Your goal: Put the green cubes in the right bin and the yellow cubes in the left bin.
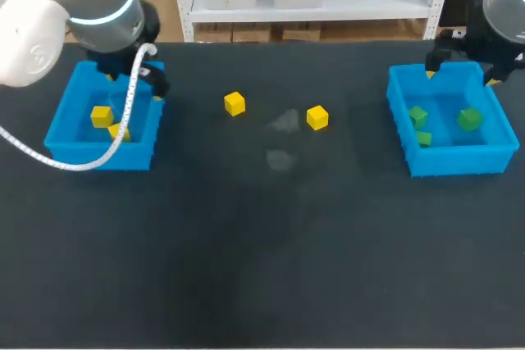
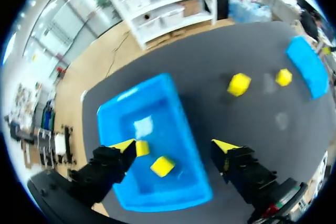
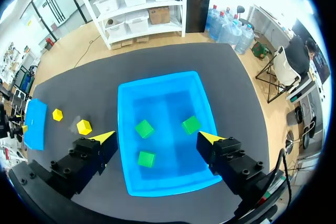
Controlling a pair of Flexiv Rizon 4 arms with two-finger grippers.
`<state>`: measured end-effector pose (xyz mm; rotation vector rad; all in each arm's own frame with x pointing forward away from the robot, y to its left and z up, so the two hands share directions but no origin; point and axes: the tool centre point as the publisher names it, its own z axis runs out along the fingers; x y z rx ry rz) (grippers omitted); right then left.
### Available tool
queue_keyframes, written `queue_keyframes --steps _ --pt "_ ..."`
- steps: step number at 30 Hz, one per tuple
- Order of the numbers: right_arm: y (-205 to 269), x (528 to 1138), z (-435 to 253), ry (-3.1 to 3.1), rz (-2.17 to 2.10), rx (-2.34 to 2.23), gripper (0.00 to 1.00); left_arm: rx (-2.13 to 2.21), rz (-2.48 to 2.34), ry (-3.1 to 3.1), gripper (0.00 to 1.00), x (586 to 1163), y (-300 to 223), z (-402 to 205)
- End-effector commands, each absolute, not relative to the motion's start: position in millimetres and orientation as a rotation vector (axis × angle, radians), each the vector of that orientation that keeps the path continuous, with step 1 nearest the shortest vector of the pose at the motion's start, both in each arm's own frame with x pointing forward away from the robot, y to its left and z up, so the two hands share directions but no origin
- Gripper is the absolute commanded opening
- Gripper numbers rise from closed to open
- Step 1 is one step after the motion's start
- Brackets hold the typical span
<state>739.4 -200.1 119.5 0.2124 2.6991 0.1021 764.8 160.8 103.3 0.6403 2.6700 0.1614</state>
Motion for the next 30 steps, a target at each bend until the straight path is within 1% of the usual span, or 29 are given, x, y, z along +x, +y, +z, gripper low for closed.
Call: queue_keyframes --steps 1,7,14,22,30 --pt "-200 737 119 2.692 0.099 0.216 1.00 0.722 0.101 2.619 1.00 758 130 119" --pt "-200 737 119 2.692 0.099 0.216 1.00 0.847 0.030 2.570 1.00 762 66 116" --pt "-200 737 119 2.692 0.099 0.216 1.00 0.922 -0.022 2.604 1.00 776 22 84" --pt "-200 737 119 2.692 0.099 0.216 1.00 1.005 0.007 2.634 1.00 786 0 46" --pt "-200 737 119 2.692 0.099 0.216 1.00 1.005 0.113 2.647 1.00 803 7 16"
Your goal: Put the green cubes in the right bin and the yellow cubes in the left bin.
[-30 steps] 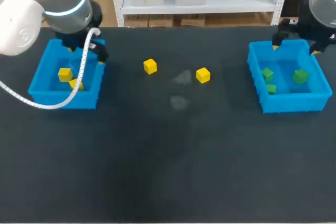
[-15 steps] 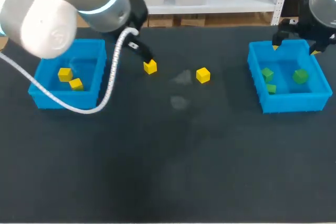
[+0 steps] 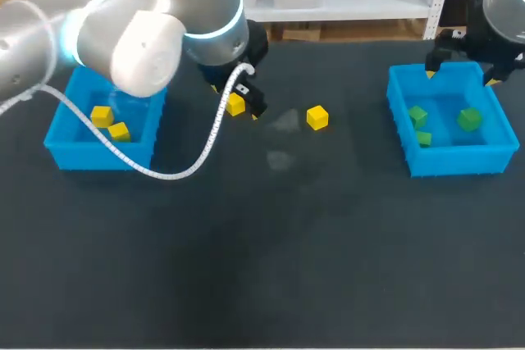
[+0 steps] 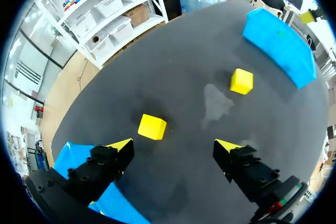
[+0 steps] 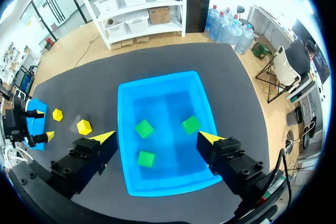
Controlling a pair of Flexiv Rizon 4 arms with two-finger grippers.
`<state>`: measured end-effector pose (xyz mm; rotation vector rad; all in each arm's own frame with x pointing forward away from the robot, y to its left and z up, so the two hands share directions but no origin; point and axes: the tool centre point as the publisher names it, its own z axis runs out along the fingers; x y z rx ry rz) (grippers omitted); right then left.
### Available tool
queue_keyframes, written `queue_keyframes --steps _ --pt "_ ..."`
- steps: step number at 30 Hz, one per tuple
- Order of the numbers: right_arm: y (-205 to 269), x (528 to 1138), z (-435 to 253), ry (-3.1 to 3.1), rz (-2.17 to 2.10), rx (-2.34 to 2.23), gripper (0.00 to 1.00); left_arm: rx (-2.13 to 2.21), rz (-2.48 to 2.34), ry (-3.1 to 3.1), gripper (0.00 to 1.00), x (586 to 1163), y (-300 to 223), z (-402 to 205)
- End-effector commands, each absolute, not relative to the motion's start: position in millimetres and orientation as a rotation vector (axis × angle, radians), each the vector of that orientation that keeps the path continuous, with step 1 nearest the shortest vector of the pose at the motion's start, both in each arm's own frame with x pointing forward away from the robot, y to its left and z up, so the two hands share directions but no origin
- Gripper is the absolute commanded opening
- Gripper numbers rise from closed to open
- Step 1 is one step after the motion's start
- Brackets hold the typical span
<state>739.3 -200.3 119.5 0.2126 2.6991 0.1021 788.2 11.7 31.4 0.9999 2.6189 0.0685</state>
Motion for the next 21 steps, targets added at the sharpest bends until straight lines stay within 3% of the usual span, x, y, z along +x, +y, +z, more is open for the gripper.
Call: queue_keyframes --steps 1,21 --pt "-200 737 119 2.692 0.099 0.216 1.00 0.994 0.123 2.654 1.00 805 9 13" --pt "-200 737 119 2.692 0.099 0.216 1.00 0.920 0.170 2.666 1.00 835 28 -6"
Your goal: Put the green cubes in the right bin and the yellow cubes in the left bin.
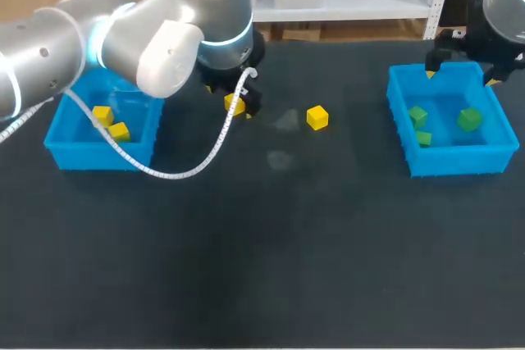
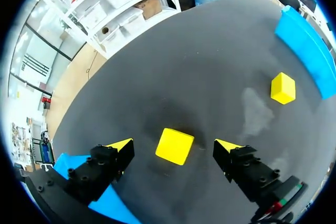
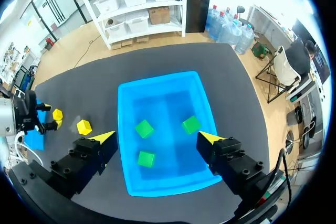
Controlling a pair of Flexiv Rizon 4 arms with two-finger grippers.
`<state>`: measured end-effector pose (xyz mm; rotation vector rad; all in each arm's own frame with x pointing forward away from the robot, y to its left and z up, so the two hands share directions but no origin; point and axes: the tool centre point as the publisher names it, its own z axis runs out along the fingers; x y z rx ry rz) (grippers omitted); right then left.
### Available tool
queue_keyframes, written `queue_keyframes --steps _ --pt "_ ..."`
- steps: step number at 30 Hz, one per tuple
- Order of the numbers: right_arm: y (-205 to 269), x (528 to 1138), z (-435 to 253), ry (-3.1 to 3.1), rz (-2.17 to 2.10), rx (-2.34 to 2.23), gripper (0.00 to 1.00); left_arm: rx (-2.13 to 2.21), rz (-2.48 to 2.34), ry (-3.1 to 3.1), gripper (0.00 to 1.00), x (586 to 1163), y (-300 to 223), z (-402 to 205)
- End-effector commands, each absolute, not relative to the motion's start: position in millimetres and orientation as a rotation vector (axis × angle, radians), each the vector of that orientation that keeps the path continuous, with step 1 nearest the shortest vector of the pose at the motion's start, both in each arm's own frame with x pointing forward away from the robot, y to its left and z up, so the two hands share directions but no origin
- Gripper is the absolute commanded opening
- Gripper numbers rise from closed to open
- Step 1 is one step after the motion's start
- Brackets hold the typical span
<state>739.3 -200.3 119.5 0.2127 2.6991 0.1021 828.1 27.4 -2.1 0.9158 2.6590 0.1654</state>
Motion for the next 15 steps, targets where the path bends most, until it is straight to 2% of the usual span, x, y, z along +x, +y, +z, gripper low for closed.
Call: queue_keyframes --steps 1,2,3,5,15 --pt "-200 737 119 2.692 0.099 0.216 1.00 0.920 0.173 2.667 1.00 835 28 -7" --pt "-200 737 119 2.692 0.099 0.216 1.00 0.920 0.174 2.668 1.00 836 28 -8" --pt "-200 737 119 2.692 0.099 0.216 1.00 0.920 0.174 2.667 0.83 836 28 -8" --pt "-200 737 119 2.692 0.099 0.216 1.00 0.906 0.164 2.672 0.00 836 29 -9" --pt "-200 737 119 2.692 0.099 0.216 1.00 0.988 0.155 2.648 0.00 819 20 -3"
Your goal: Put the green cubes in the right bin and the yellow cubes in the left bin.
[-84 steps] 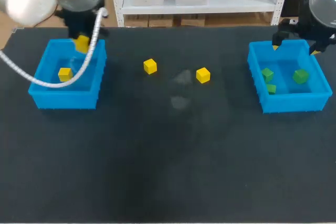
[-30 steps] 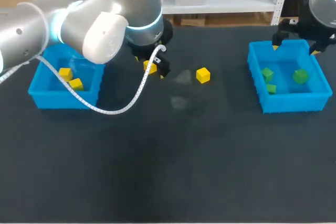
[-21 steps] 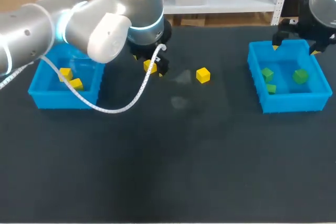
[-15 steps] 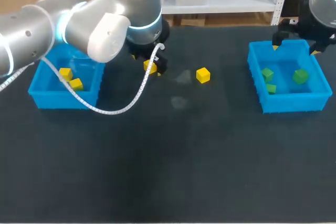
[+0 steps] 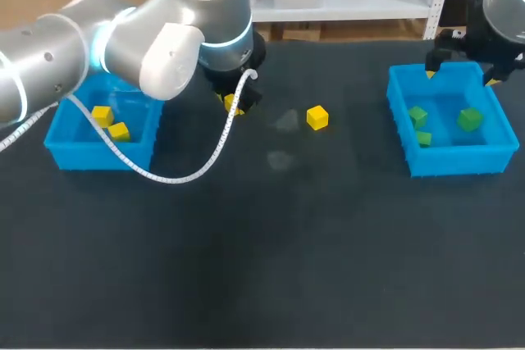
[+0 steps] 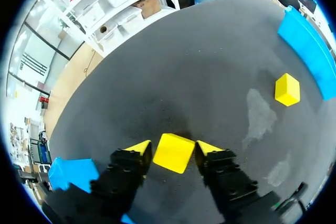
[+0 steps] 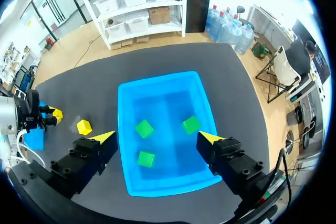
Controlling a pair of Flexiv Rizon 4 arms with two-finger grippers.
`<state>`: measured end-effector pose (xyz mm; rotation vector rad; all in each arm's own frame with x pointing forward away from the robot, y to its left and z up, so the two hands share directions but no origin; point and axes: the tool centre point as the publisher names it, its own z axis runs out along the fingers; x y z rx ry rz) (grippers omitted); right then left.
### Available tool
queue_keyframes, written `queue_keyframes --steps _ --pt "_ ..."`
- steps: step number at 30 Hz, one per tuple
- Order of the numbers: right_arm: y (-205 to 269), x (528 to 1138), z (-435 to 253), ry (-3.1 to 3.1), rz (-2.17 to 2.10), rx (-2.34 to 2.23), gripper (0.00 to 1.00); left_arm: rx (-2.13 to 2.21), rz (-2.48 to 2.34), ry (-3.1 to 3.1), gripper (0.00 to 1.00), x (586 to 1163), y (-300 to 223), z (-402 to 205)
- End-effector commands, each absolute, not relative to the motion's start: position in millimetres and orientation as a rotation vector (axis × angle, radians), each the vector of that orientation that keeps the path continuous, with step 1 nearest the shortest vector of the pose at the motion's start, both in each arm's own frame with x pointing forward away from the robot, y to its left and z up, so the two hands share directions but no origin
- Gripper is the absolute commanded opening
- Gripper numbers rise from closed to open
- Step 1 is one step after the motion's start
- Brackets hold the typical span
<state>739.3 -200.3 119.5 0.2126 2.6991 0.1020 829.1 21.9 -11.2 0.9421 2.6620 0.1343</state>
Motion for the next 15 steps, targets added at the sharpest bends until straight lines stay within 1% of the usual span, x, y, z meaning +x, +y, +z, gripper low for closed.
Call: queue_keyframes --steps 1,5,8,11,15 --pt "-200 737 119 2.692 0.099 0.216 1.00 1.019 0.164 2.632 0.00 815 19 2" --pt "-200 737 119 2.692 0.099 0.216 1.00 1.149 0.125 2.548 0.00 788 17 35" --pt "-200 737 119 2.692 0.099 0.216 1.00 1.157 0.045 2.500 0.00 769 28 71" --pt "-200 737 119 2.692 0.099 0.216 1.00 1.099 0.034 2.473 0.00 761 52 101" --pt "-200 737 119 2.692 0.099 0.216 1.00 0.971 0.103 2.472 0.00 761 98 126"
